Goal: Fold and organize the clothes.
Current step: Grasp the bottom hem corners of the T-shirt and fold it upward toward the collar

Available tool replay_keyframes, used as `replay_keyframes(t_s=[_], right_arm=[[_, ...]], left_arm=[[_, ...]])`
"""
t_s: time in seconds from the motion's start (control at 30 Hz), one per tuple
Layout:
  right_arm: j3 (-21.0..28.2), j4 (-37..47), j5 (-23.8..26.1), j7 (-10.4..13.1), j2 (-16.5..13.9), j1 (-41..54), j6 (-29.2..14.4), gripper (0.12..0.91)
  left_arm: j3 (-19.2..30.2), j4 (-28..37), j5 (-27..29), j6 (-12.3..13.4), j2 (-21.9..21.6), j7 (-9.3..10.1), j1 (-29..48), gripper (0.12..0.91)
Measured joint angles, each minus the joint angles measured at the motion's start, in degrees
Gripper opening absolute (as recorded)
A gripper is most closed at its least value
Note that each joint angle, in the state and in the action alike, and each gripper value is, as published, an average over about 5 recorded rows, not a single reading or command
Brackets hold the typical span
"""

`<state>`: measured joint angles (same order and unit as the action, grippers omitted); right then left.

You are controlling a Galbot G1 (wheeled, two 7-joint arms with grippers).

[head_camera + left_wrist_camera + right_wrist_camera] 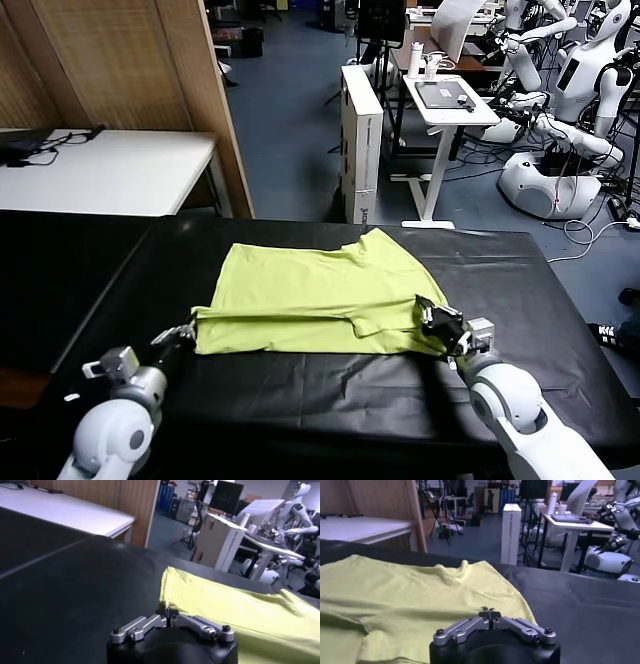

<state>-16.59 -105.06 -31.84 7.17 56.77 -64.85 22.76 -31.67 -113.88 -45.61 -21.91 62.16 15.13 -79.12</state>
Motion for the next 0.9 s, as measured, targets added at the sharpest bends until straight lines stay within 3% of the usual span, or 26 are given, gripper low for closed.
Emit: replay_keyframes(t_s=[0.13,0.23,0.37,0.47,0.57,0.73,0.8,0.9], right_arm=[[-0.57,-0.77,-0.77,-0.30,-0.30,-0.33,1.48,0.185],[-1.46,-1.91,-1.02,-0.95,-0.83,-1.10,2.85,0.335],[-3.17,-4.54,-1.19,-1.46,-1.88,-3.18,4.28,0.600],[-5.02,-7.49,-1.08,-1.60,-3.20,-6.03,4.93,0.777],[-7.24,-10.57,-0.81,-2.10,-4.45,-9.76,5.17,0.882],[-10.99,-13.80,-0.56,-3.05,-5.16,-16.57,4.92,0.906],[-12.16,-14.41,-0.34,-3.26,-5.07,-18.98,4.75,0.907],[-13.14,-14.99,-0.05,-3.37,-4.88,-21.64,4.63,0.907]], left_arm=[[1.11,2.52,-0.23,0.00,-0.88,-0.08,2.41,0.147],[1.78,3.77,-0.44,-0.13,-1.23,-0.10,3.68,0.147],[2.28,4.27,-0.84,-0.34,-1.25,0.11,4.33,0.192],[2.34,4.03,-0.95,-0.50,-1.07,0.39,4.15,0.341],[2.14,3.22,-0.79,-0.72,-0.69,0.72,3.51,0.531],[1.09,0.73,-0.29,-1.08,0.33,1.57,0.97,0.827],[0.81,-0.64,0.00,-1.20,0.83,1.84,-0.57,0.884],[0.50,-2.52,0.81,-1.26,1.59,1.69,-2.99,0.904]])
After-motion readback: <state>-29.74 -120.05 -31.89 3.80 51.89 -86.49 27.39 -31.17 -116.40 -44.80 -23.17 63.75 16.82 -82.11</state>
